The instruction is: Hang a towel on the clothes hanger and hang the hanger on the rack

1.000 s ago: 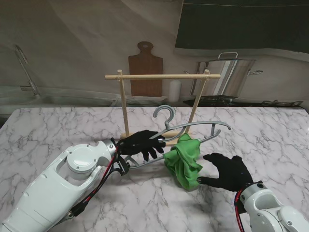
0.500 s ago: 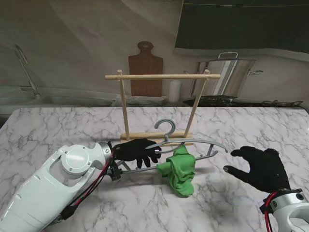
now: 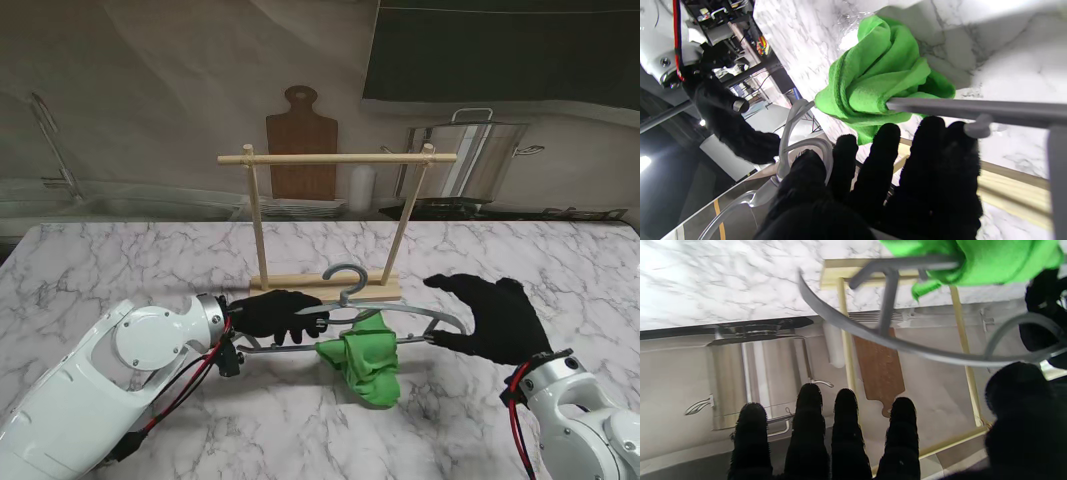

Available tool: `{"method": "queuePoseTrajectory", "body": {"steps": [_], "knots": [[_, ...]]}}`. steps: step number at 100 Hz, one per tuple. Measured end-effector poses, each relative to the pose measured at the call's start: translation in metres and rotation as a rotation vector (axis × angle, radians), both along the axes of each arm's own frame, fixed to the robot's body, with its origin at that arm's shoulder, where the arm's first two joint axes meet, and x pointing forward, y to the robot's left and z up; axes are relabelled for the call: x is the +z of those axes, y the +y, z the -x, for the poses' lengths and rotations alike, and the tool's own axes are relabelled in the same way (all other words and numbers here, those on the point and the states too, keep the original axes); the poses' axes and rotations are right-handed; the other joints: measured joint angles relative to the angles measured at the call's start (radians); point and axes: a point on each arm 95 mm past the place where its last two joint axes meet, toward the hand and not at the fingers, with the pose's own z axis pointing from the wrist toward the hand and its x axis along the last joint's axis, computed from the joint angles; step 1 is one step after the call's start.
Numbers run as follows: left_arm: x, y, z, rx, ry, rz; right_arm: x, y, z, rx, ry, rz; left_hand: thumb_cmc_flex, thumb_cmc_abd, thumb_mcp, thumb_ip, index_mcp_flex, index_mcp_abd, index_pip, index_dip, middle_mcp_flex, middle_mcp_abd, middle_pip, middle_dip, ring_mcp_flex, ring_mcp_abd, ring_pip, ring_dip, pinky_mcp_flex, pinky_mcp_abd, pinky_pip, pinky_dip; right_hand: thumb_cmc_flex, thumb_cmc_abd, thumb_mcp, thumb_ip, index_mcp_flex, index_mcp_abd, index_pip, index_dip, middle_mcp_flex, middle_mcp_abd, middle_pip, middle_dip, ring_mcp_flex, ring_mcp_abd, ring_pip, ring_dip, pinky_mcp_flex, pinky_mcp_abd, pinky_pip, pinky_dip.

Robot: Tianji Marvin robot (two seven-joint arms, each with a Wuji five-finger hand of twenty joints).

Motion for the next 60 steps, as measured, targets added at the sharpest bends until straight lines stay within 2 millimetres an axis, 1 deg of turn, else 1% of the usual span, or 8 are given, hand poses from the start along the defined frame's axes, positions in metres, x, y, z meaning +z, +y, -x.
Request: {"method": "queuePoseTrajectory", "body": {"steps": [12, 14, 31, 40, 42, 47, 58, 60], "knots": [[0.002, 0.000, 0.000, -0.005, -0.015, -0.009, -0.001, 0.015, -0.009, 0.042, 0.006, -0.041, 0.000, 0.000, 0.000, 0.000, 0.001, 0.000, 0.000, 0.000, 0.000, 0.000, 0.000, 0.000, 0.000, 0.000, 0.000, 0.000, 0.001, 0.000, 0.000, 0.000, 0.000, -0.004, 0.002, 0.000, 0.000, -0.025, -0.012, -0.011, -0.011, -0.002, 0.000, -0.007, 0.000, -0.001, 0.000, 0.000, -0.005, 0.000, -0.011, 0.001], [0.002, 0.000, 0.000, -0.006, -0.016, -0.007, -0.002, 0.017, -0.010, 0.049, 0.007, -0.035, 0.000, 0.000, 0.000, 0.000, 0.001, 0.000, 0.000, 0.000, 0.000, 0.000, 0.000, 0.000, 0.001, 0.000, 0.000, 0.000, 0.001, 0.000, 0.000, 0.000, 0.000, -0.018, 0.004, 0.000, 0.000, -0.025, 0.000, -0.011, -0.011, -0.002, 0.000, -0.008, 0.000, -0.001, 0.000, 0.000, -0.005, 0.000, -0.016, 0.001], [0.002, -0.002, 0.001, -0.019, -0.026, -0.006, -0.007, 0.034, -0.017, 0.102, 0.046, -0.002, 0.000, 0.000, 0.000, 0.000, 0.001, 0.000, 0.000, 0.000, 0.000, -0.001, 0.000, 0.000, 0.001, 0.000, 0.000, 0.001, 0.002, 0.000, 0.000, 0.000, 0.000, -0.014, 0.013, 0.000, 0.054, -0.036, 0.075, -0.005, -0.011, -0.002, 0.001, -0.008, -0.024, -0.002, -0.010, -0.008, -0.006, 0.000, -0.034, 0.001], [0.001, -0.003, 0.001, -0.022, -0.037, -0.010, -0.009, 0.044, -0.020, 0.117, 0.074, -0.003, 0.000, 0.000, 0.000, 0.000, 0.009, 0.000, 0.000, 0.000, 0.000, -0.001, 0.000, 0.000, 0.002, 0.000, 0.000, 0.001, 0.004, 0.000, 0.000, 0.000, 0.000, -0.017, 0.026, 0.000, 0.092, -0.036, 0.119, 0.027, -0.012, -0.004, 0.006, -0.008, -0.034, -0.003, -0.010, -0.008, -0.006, -0.001, -0.036, 0.004], [0.001, -0.004, 0.000, -0.023, -0.040, -0.014, -0.010, 0.046, -0.020, 0.119, 0.076, -0.006, 0.000, 0.000, 0.000, 0.000, 0.009, 0.000, 0.000, 0.000, 0.000, -0.002, 0.000, 0.000, 0.005, 0.000, 0.000, 0.001, 0.009, -0.001, 0.000, 0.000, 0.000, -0.031, 0.028, 0.000, 0.092, -0.036, 0.128, 0.039, -0.012, -0.007, 0.007, -0.008, -0.034, -0.003, -0.010, -0.008, -0.006, -0.001, -0.036, 0.007], [0.000, -0.005, 0.000, -0.027, -0.047, -0.027, -0.012, 0.051, -0.022, 0.126, 0.077, -0.012, 0.000, 0.000, 0.000, 0.000, 0.009, 0.000, 0.000, 0.000, 0.000, -0.002, 0.000, 0.000, 0.012, -0.001, 0.001, 0.001, 0.011, -0.001, 0.000, 0.000, 0.000, -0.024, 0.028, 0.000, 0.092, -0.036, 0.148, 0.057, -0.012, -0.010, 0.008, -0.008, -0.034, -0.003, -0.010, -0.008, -0.006, -0.001, -0.036, 0.009], [-0.002, -0.007, -0.003, -0.034, -0.046, -0.040, -0.015, 0.062, -0.027, 0.145, 0.076, -0.039, 0.000, -0.001, 0.000, 0.000, 0.010, -0.001, 0.000, 0.000, 0.001, -0.002, 0.000, 0.000, 0.012, -0.001, 0.001, 0.002, 0.011, -0.001, 0.000, 0.000, 0.001, -0.024, 0.026, 0.000, 0.146, -0.037, 0.215, 0.134, -0.009, -0.012, 0.012, -0.008, -0.033, -0.003, -0.010, -0.008, -0.012, -0.001, -0.059, 0.010], [-0.002, -0.008, -0.003, -0.034, -0.045, -0.042, -0.016, 0.064, -0.028, 0.147, 0.077, -0.044, 0.000, -0.001, 0.000, 0.000, 0.010, -0.002, 0.000, 0.000, 0.001, -0.002, 0.000, 0.000, 0.012, -0.001, 0.001, 0.003, 0.012, -0.001, 0.000, 0.000, 0.017, -0.023, 0.025, 0.000, 0.155, -0.037, 0.228, 0.145, -0.007, -0.012, 0.020, -0.008, -0.030, -0.003, -0.010, -0.008, -0.015, -0.001, -0.067, 0.010]]}}
